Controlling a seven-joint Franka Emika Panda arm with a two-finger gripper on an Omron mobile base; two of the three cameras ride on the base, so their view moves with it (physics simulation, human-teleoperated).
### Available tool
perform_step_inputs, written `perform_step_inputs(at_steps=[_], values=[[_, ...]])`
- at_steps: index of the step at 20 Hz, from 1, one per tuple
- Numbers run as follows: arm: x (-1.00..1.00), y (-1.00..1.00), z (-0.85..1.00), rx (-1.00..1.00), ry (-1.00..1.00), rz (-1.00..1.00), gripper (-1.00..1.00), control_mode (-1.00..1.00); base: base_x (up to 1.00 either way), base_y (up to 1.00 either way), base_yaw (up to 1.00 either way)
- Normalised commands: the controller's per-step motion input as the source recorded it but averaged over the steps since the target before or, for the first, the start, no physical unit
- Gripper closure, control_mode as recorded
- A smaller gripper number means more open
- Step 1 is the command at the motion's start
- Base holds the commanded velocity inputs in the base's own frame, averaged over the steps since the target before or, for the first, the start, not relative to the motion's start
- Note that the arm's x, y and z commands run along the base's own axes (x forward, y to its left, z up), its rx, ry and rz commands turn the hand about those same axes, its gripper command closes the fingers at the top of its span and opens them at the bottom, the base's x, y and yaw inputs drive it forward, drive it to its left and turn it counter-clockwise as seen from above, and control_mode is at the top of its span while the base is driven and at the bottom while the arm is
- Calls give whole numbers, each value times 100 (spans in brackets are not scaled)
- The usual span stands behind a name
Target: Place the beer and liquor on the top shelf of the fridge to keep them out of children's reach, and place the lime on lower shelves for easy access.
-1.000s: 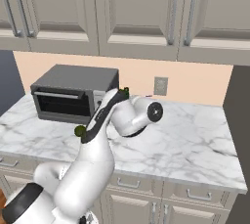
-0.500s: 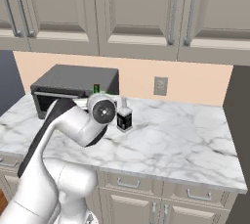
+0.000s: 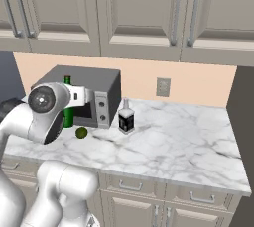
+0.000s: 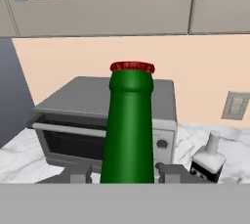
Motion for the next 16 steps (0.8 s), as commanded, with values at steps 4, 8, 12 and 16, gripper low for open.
perform_step_inputs(at_steps=[4,8,12,16], values=[[-27,7,33,0,5,-4,100,-100,0,0,0],[-25,0,0,-2,0,0,100,-100,0,0,0],[-18,0,0,-5,0,0,100,-100,0,0,0],[-9,0,0,-2,0,-2,100,-100,0,0,0]])
